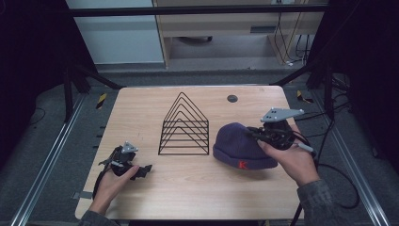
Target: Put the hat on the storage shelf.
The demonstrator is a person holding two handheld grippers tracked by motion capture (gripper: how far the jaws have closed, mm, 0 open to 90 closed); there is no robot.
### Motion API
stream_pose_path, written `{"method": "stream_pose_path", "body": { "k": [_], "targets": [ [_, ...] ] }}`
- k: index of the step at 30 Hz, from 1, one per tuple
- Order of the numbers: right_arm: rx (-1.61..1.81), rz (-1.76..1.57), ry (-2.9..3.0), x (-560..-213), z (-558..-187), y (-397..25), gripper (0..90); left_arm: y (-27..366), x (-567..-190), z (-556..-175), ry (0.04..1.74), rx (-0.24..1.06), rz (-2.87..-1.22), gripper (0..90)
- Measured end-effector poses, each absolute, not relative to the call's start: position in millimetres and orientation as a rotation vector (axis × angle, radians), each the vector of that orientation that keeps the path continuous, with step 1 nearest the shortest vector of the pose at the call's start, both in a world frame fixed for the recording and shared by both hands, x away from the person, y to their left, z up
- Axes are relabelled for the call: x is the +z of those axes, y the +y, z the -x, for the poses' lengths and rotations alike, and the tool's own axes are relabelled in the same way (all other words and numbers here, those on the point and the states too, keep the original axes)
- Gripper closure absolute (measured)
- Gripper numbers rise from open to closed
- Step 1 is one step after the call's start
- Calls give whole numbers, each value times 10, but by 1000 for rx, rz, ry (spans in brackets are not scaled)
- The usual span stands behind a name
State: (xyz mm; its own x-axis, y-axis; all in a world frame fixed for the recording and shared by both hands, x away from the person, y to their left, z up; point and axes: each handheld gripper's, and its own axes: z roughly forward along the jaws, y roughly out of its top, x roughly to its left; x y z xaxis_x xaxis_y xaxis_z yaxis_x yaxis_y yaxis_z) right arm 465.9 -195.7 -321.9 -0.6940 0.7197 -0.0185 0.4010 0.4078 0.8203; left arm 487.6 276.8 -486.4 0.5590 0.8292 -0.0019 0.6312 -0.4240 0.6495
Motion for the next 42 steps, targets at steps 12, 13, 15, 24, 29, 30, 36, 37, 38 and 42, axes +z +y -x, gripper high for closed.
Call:
{"method": "stream_pose_path", "body": {
  "k": [12, 13, 15, 24, 29, 30, 36, 37, 38, 42],
  "targets": [
    [1265, -961, 2174, -2653, -4891, -2062, 820, 2773, -4455, -4792, 1052, 509, -2066, 57],
    [1270, -961, 2164, -2606, -4906, -2056, 820, 2767, -4415, -4795, 1043, 514, -2060, 59],
    [1283, -954, 2146, -2528, -4936, -2047, 820, 2747, -4300, -4791, 1010, 540, -2047, 68],
    [1300, -925, 2114, -2272, -5111, -1887, 820, 2674, -3813, -4891, 952, 523, -2038, 71],
    [1301, -912, 2107, -2162, -5185, -1781, 820, 2653, -3627, -4947, 929, 535, -2040, 69],
    [1304, -913, 2104, -2142, -5193, -1763, 820, 2653, -3597, -4952, 930, 530, -2036, 70],
    [1311, -898, 2088, -2037, -5207, -1642, 820, 2581, -3417, -4969, 887, 534, -2046, 67],
    [1314, -893, 2085, -2016, -5206, -1616, 820, 2560, -3399, -4973, 881, 530, -2044, 66],
    [1315, -888, 2086, -1999, -5205, -1594, 820, 2535, -3384, -4978, 876, 521, -2042, 66],
    [1328, -874, 2081, -1935, -5206, -1517, 820, 2448, -3327, -4997, 855, 479, -2019, 65]
  ]
}}
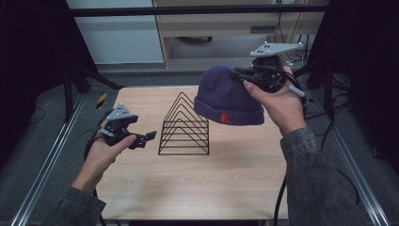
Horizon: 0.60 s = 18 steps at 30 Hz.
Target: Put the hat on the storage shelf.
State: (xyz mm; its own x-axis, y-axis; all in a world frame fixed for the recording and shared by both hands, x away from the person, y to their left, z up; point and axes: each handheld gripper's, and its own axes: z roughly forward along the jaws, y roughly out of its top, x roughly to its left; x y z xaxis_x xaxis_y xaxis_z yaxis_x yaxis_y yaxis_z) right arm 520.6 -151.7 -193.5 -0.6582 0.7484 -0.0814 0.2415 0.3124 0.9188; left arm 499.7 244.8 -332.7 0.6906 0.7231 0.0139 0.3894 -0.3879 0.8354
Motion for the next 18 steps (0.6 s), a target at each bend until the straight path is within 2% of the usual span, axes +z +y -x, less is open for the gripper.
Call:
{"method": "stream_pose_path", "body": {
  "k": [18],
  "targets": [
    [1378, -819, 2084, -1784, -5245, -1194, 820, 2291, -3053, -5099, 798, 461, -1996, 63]
  ]
}}
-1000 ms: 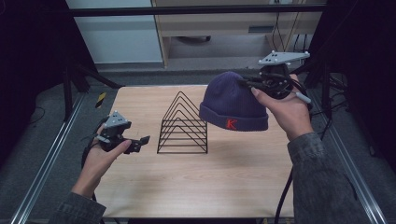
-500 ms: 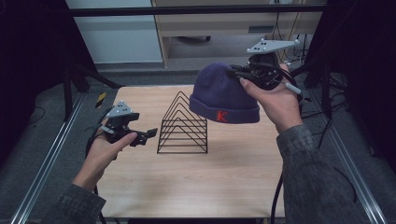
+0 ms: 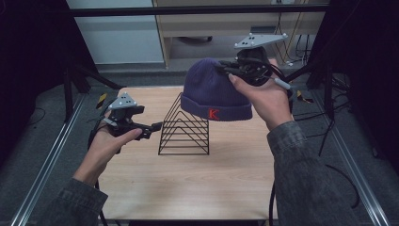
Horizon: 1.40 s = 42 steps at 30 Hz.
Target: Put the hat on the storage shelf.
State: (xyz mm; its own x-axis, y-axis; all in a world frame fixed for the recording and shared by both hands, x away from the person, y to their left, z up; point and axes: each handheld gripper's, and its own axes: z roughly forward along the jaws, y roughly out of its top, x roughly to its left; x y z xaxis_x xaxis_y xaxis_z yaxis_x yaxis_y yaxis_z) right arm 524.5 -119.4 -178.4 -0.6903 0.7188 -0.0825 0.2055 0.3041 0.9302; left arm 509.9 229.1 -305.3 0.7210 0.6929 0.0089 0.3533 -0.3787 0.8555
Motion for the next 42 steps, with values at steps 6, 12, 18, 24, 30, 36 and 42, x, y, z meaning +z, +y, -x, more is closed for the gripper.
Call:
{"method": "stream_pose_path", "body": {
  "k": [6, 12, 18, 24, 30, 36, 42],
  "targets": [
    [1405, -802, 2095, -1792, -5277, -1072, 819, 2249, -3024, -5179, 790, 448, -1989, 65],
    [1424, -772, 2119, -1793, -5287, -915, 819, 2231, -3041, -5242, 784, 424, -1984, 60],
    [1429, -741, 2147, -1828, -5259, -758, 819, 2221, -3060, -5266, 773, 396, -1966, 37],
    [1451, -720, 2171, -1860, -5236, -642, 818, 2187, -3096, -5292, 769, 375, -1969, 31],
    [1456, -710, 2193, -1899, -5233, -555, 818, 2154, -3179, -5365, 777, 324, -1969, 28],
    [1465, -707, 2201, -1905, -5241, -518, 818, 2088, -3239, -5395, 758, 306, -2010, 95],
    [1435, -713, 2206, -1917, -5274, -512, 818, 2077, -3183, -5387, 782, 346, -2036, 489]
  ]
}}
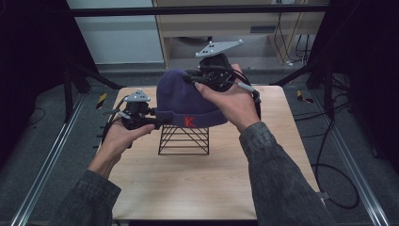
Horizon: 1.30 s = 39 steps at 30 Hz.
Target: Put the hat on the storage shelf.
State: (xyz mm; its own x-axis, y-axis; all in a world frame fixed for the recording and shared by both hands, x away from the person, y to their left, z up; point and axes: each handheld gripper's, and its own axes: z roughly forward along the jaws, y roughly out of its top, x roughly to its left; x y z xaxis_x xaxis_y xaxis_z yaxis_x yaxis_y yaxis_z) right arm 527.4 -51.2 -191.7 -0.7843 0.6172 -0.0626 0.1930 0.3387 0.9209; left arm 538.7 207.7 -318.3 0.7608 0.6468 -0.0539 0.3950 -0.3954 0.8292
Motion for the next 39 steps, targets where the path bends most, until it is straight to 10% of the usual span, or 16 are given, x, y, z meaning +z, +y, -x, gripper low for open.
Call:
{"method": "stream_pose_path", "body": {
  "k": [6, 39],
  "targets": [
    [1422, -730, 2187, -1908, -5328, -565, 817, 2110, -3092, -5343, 793, 389, -2000, 680],
    [1328, -846, 2238, -2376, -5686, -568, 803, 2246, -3287, -5342, 853, 507, -2030, 695]
  ]
}}
